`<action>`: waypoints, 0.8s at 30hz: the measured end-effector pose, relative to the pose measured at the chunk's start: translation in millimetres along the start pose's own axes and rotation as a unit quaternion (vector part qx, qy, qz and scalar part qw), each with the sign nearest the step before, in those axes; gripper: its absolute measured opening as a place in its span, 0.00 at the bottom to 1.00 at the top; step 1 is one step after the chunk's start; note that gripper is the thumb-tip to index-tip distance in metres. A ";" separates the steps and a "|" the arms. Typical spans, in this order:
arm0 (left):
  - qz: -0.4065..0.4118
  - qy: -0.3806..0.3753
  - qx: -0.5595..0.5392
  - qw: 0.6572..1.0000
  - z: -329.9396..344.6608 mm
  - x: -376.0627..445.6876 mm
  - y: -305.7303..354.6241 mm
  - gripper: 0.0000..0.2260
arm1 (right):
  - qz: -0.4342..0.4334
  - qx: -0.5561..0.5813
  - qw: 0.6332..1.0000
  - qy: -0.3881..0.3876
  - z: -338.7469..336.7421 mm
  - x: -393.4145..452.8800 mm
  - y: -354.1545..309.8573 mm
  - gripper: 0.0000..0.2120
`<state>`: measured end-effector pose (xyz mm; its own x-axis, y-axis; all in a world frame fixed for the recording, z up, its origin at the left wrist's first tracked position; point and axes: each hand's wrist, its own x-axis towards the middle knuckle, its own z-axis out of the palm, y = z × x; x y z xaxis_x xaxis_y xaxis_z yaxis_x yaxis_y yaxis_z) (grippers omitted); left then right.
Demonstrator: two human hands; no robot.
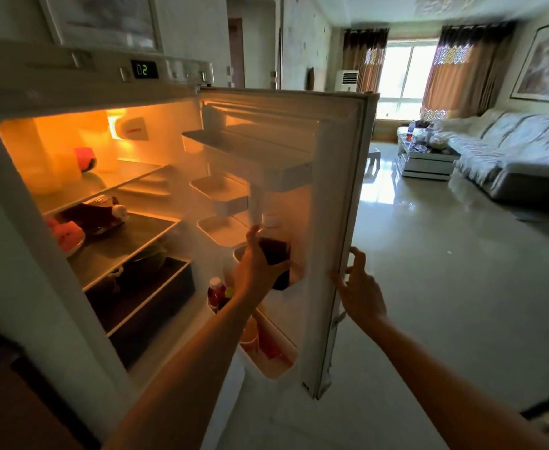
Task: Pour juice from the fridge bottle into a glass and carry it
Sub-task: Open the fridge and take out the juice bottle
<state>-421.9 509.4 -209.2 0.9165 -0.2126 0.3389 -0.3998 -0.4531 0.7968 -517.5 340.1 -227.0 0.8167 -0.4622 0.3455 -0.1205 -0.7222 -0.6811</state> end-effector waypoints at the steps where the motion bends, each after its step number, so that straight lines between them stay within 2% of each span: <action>1: 0.002 0.001 -0.003 1.000 -0.1 -0.2 0.8 0.45 | 0.006 -0.003 1.000 -0.003 -0.2 0.6 -0.2 0.28; 8: 0.082 0.064 -0.032 0.994 -16.3 -23.8 17.2 0.40 | 0.000 -0.037 0.998 -0.057 -12.6 -1.1 -0.2 0.34; 13: 0.120 0.050 -0.038 0.991 -39.8 -39.0 33.1 0.37 | -0.005 -0.045 0.997 -0.069 -39.9 -7.6 -9.8 0.34; 19: 0.177 -0.019 -0.051 0.983 -40.8 -64.2 57.5 0.31 | -0.025 -0.016 0.998 -0.052 -85.5 -27.9 -22.9 0.29; 21: 0.204 -0.075 -0.075 0.973 -30.1 -77.5 64.9 0.31 | -0.027 -0.011 0.999 -0.043 -101.9 -40.1 -24.9 0.27; 24: 0.196 -0.161 -0.081 0.964 -3.4 -97.0 72.7 0.35 | -0.033 -0.023 0.999 -0.032 -127.1 -61.9 -20.0 0.25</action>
<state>-539.8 500.0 -182.4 0.6322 -0.6093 0.4786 -0.6834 -0.1474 0.7150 -637.3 317.7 -152.6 0.8576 -0.3810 0.3455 -0.0907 -0.7733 -0.6276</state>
